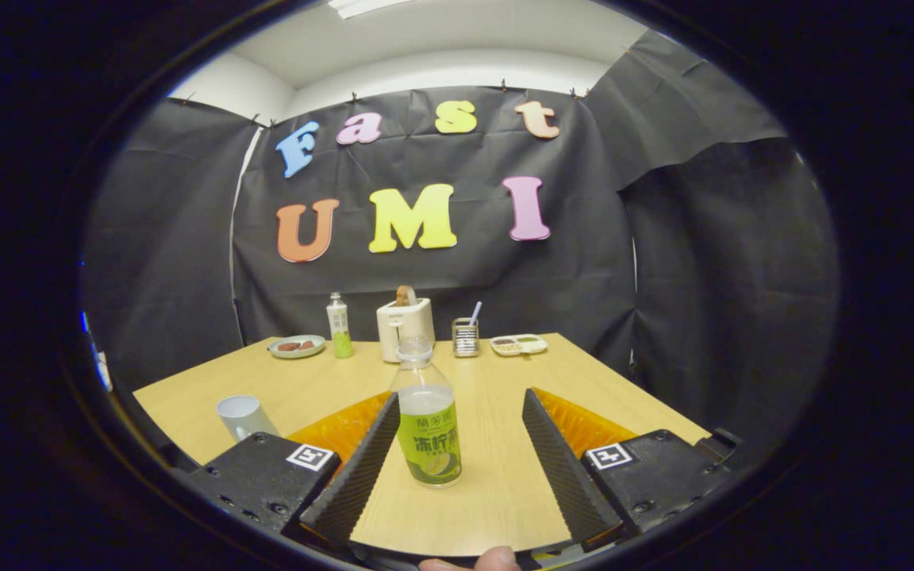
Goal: Take the bottle from table, then pour the juice into the cup, finally place the bottle on the coaster
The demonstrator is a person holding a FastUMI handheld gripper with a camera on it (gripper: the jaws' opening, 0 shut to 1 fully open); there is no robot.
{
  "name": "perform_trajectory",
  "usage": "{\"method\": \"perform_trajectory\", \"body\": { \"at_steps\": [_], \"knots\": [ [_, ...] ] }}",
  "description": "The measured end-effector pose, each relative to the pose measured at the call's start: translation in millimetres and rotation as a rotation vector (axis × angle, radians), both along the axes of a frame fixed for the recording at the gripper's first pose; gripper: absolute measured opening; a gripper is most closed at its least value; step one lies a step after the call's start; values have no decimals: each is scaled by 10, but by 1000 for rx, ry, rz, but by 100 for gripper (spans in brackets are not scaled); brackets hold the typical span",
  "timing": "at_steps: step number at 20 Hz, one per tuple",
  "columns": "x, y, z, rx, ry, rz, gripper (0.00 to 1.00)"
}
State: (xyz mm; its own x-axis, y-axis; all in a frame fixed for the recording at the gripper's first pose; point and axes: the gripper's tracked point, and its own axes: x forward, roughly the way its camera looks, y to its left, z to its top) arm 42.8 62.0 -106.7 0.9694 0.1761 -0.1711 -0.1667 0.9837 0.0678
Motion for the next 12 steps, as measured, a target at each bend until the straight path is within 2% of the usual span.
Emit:
{"method": "perform_trajectory", "body": {
  "at_steps": [3, 8, 12],
  "knots": [
    [45, 83, -128, -10, -13, -14, 100],
    [129, 393, -377, -27, -7, 17, 100],
    [284, 450, -545, -14, 17, -18, 100]
  ]
}}
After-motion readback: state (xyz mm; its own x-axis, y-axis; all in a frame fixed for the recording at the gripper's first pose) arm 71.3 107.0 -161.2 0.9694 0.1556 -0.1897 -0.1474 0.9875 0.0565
